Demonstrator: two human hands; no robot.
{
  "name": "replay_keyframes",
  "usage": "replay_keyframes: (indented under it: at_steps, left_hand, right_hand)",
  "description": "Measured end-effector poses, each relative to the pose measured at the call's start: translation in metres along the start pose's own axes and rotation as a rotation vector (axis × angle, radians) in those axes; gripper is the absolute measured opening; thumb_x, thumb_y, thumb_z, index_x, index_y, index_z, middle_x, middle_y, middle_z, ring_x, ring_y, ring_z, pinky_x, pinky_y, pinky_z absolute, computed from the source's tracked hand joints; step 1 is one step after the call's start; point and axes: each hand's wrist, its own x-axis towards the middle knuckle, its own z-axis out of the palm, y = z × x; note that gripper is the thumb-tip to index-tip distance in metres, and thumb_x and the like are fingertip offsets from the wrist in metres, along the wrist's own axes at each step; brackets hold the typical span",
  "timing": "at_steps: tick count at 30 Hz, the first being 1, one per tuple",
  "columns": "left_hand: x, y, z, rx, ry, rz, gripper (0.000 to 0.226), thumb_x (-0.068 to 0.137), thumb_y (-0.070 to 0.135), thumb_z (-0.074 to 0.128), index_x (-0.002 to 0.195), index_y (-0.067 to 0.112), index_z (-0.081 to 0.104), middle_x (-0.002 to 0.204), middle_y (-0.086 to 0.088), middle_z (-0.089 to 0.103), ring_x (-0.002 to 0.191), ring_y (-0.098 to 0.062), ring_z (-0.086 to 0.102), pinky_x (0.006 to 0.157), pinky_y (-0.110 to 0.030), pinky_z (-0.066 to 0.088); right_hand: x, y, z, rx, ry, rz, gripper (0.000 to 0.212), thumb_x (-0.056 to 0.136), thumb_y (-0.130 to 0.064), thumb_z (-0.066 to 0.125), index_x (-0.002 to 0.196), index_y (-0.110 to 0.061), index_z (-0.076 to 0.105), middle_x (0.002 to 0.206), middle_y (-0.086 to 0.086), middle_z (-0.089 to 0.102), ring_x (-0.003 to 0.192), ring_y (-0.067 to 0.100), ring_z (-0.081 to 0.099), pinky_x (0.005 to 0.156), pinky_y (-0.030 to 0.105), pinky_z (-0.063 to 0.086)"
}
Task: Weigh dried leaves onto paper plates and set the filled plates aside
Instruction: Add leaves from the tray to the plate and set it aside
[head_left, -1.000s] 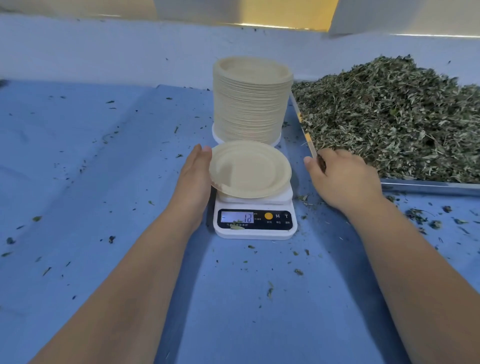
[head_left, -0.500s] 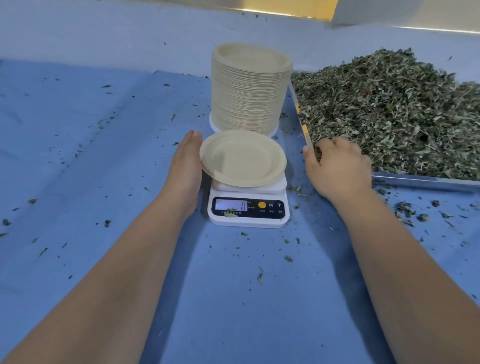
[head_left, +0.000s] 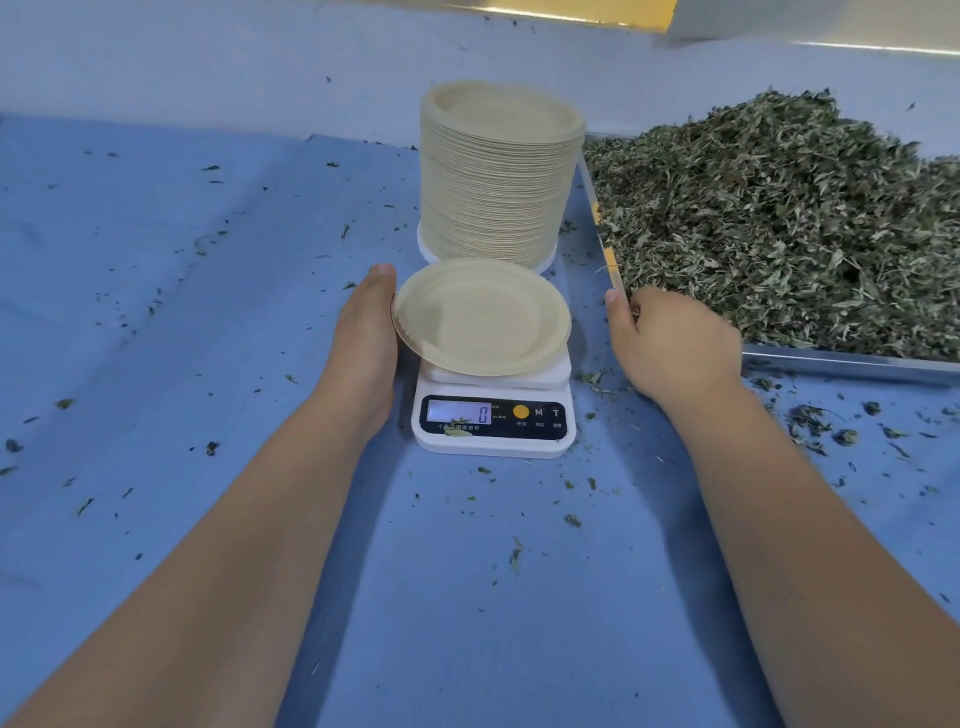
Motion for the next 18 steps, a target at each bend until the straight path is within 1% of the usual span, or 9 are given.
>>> replay_keyframes:
  at_steps: [2,5,6,8,9,12,13,15,18]
  left_hand:
    - [-0.0005,-0.0004,0.0007,-0.007,-0.01,-0.009,0.074,0.096,0.055,0.048,0.156,0.013,0.038,0.161,-0.009,0.041,0.146,-0.026,0.044,0.122,-0.051,0.034]
    - [-0.0002,-0.0008,0.0021,0.007,-0.021,-0.003,0.073,0.1,0.049,0.047,0.15,0.003,0.021,0.16,-0.016,0.017,0.15,-0.035,0.021,0.124,-0.058,0.022]
    - [-0.0005,-0.0001,0.0025,0.006,-0.02,-0.006,0.071,0.101,0.048,0.047,0.149,0.002,0.021,0.16,-0.016,0.017,0.149,-0.035,0.022,0.123,-0.058,0.022]
    - [-0.0013,0.0012,0.0027,-0.002,-0.02,-0.022,0.07,0.102,0.049,0.047,0.153,0.005,0.029,0.161,-0.015,0.029,0.148,-0.033,0.034,0.122,-0.057,0.029]
    - [-0.0014,0.0019,0.0027,0.0,-0.019,-0.022,0.069,0.102,0.049,0.047,0.153,0.005,0.03,0.161,-0.014,0.03,0.148,-0.033,0.035,0.122,-0.057,0.03]
    - [-0.0028,0.0032,0.0036,0.025,-0.022,0.009,0.069,0.102,0.042,0.048,0.146,-0.002,0.019,0.158,-0.018,0.014,0.148,-0.037,0.017,0.122,-0.06,0.018]
    - [-0.0033,0.0035,0.0043,0.033,-0.025,0.016,0.068,0.102,0.04,0.048,0.145,-0.002,0.017,0.158,-0.019,0.012,0.148,-0.037,0.014,0.121,-0.06,0.016]
    - [-0.0043,0.0043,0.0044,0.044,-0.017,0.028,0.067,0.102,0.038,0.048,0.145,-0.002,0.017,0.157,-0.02,0.011,0.147,-0.039,0.011,0.121,-0.061,0.014]
    - [-0.0054,0.0065,0.0048,0.052,-0.013,0.02,0.068,0.101,0.039,0.048,0.145,-0.003,0.018,0.157,-0.021,0.011,0.148,-0.04,0.011,0.121,-0.062,0.013]
  right_hand:
    - [0.0015,0.002,0.0013,0.031,0.028,0.02,0.051,0.104,-0.052,0.031,0.079,-0.015,0.054,0.063,0.0,0.05,0.052,0.019,0.043,0.052,0.027,0.028]
    - [0.0028,0.0033,0.0024,0.048,0.058,0.032,0.045,0.104,-0.049,0.036,0.081,-0.016,0.055,0.06,0.0,0.048,0.05,0.018,0.042,0.049,0.024,0.022]
    - [0.0028,0.0033,0.0027,0.051,0.066,0.035,0.043,0.104,-0.048,0.037,0.082,-0.015,0.055,0.06,0.0,0.048,0.049,0.018,0.042,0.049,0.024,0.022]
    - [0.0024,0.0021,0.0029,0.063,0.079,0.041,0.038,0.104,-0.047,0.039,0.089,-0.015,0.053,0.059,0.001,0.049,0.048,0.019,0.043,0.048,0.024,0.025]
    - [0.0026,0.0011,0.0026,0.072,0.086,0.045,0.035,0.103,-0.046,0.04,0.094,-0.014,0.05,0.059,0.001,0.05,0.048,0.02,0.043,0.048,0.025,0.027]
    - [0.0029,0.0004,0.0019,0.055,0.071,0.046,0.032,0.103,-0.046,0.039,0.105,-0.016,0.048,0.061,0.001,0.052,0.049,0.02,0.044,0.049,0.026,0.03]
    - [0.003,0.0007,0.0021,0.038,0.059,0.037,0.033,0.104,-0.046,0.037,0.102,-0.016,0.051,0.061,0.0,0.052,0.049,0.018,0.043,0.05,0.025,0.028]
    - [0.003,0.0011,0.0026,0.02,0.042,0.027,0.043,0.105,-0.045,0.035,0.086,-0.013,0.057,0.061,0.0,0.05,0.05,0.018,0.041,0.051,0.024,0.024]
    - [0.0019,0.001,0.0023,0.019,0.037,0.034,0.049,0.105,-0.045,0.034,0.073,-0.014,0.055,0.059,0.002,0.049,0.05,0.019,0.042,0.051,0.024,0.024]
